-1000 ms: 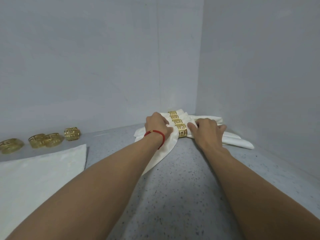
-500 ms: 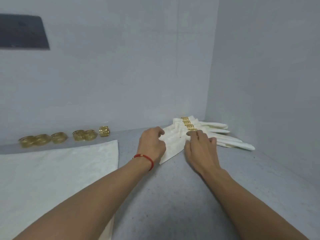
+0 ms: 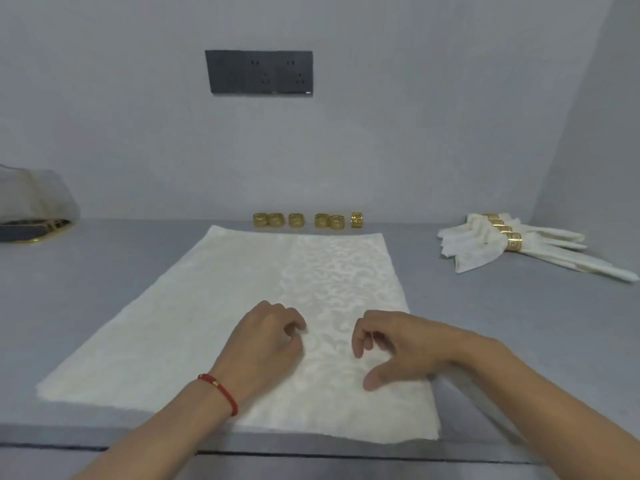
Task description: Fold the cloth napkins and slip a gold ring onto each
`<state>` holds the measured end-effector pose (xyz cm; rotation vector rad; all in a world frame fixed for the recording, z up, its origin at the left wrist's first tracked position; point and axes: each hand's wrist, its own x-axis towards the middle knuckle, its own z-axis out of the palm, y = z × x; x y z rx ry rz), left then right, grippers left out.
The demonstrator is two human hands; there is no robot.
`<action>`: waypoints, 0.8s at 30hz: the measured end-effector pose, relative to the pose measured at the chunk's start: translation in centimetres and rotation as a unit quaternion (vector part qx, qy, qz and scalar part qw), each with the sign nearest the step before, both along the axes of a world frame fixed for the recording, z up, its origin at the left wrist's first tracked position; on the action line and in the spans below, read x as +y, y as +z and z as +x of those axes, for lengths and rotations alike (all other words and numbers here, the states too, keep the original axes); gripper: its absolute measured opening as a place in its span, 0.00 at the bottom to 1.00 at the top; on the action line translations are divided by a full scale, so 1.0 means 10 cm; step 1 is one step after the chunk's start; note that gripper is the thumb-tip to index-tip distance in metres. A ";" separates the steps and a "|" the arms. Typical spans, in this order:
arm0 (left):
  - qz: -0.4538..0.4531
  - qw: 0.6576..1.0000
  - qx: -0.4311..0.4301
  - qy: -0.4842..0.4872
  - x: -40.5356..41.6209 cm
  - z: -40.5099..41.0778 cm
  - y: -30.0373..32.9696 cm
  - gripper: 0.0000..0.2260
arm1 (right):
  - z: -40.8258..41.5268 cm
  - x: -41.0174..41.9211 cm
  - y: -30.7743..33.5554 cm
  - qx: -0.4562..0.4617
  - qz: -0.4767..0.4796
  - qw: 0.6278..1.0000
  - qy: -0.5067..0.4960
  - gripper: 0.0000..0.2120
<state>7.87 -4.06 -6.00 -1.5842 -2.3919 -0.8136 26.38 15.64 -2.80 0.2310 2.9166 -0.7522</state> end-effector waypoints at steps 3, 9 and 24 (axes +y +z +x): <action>-0.019 0.998 -0.042 -0.037 -0.27 0.04 -0.08 0.08 | -0.13 -0.01 0.05 -0.019 -0.004 1.000 -0.001 0.12; -0.117 0.993 0.009 -0.022 -0.43 0.24 0.11 0.33 | -0.36 0.01 0.17 0.042 -0.006 0.997 -0.066 0.12; -0.065 0.997 0.017 0.045 -0.39 0.21 0.10 0.10 | -0.29 0.46 -0.19 0.225 0.042 0.963 -0.143 0.23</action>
